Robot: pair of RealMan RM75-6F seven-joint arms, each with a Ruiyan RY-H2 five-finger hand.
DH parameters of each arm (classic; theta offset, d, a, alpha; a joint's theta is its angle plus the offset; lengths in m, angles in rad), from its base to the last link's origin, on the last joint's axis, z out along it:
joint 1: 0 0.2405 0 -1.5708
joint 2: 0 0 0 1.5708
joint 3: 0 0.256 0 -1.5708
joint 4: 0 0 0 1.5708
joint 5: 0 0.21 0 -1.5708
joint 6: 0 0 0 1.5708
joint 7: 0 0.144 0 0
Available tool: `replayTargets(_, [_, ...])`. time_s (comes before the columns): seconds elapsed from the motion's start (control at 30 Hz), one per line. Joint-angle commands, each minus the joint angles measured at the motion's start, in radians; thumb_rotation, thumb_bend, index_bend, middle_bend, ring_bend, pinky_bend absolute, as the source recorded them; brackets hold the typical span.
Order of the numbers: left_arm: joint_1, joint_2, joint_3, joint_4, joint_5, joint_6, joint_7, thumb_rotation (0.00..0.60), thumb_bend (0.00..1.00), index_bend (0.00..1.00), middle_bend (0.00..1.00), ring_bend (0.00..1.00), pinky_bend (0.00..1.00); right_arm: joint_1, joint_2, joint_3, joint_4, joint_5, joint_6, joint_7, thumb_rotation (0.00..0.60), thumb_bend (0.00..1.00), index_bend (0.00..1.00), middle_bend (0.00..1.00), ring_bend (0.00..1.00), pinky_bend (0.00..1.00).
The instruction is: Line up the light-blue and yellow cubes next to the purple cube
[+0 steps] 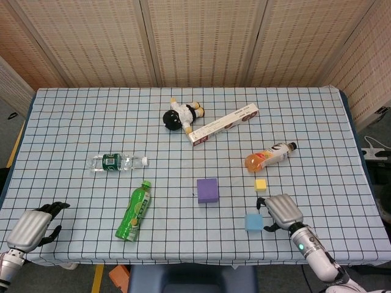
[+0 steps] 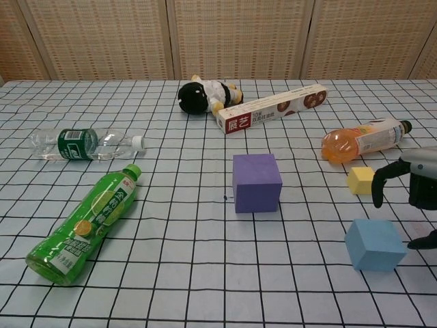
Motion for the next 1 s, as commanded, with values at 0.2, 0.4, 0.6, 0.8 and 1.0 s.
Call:
replayTargets(0.2, [-0.002, 0.000, 0.001, 0.004, 0.003, -0.003, -0.008, 0.600, 0.44, 0.24, 0.25, 0.32, 0.55, 0.043, -0.049, 0.001, -0.005, 0.085, -0.010, -0.029, 0.600, 0.00, 0.42, 1.00, 0.92, 1.00])
replayTargets(0.4, [-0.002, -0.001, 0.002, 0.004, 0.004, -0.002, -0.006, 0.600, 0.44, 0.24, 0.25, 0.32, 0.55, 0.053, -0.050, -0.008, -0.018, 0.085, 0.006, -0.028, 0.600, 0.00, 0.42, 1.00, 0.92, 1.00])
replayTargets(0.6, [-0.003, -0.002, 0.002, 0.004, 0.001, -0.006, -0.002, 0.600, 0.44, 0.25, 0.26, 0.32, 0.55, 0.058, -0.032, -0.014, -0.038, 0.080, 0.018, -0.013, 0.600, 0.00, 0.42, 1.00, 0.92, 1.00])
replayTargets(0.8, [-0.003, -0.003, 0.003, 0.002, 0.001, -0.007, 0.002, 0.600, 0.44, 0.25, 0.26, 0.32, 0.55, 0.065, -0.010, -0.021, -0.053, 0.079, 0.014, 0.009, 0.600, 0.00, 0.43, 1.00, 0.92, 1.00])
replayTargets(1.0, [-0.005, -0.003, 0.003, 0.000, 0.000, -0.010, 0.003, 0.600, 0.44, 0.25, 0.26, 0.32, 0.55, 0.078, -0.020, -0.030, -0.041, 0.098, 0.006, 0.004, 0.600, 0.00, 0.43, 1.00, 0.92, 1.00])
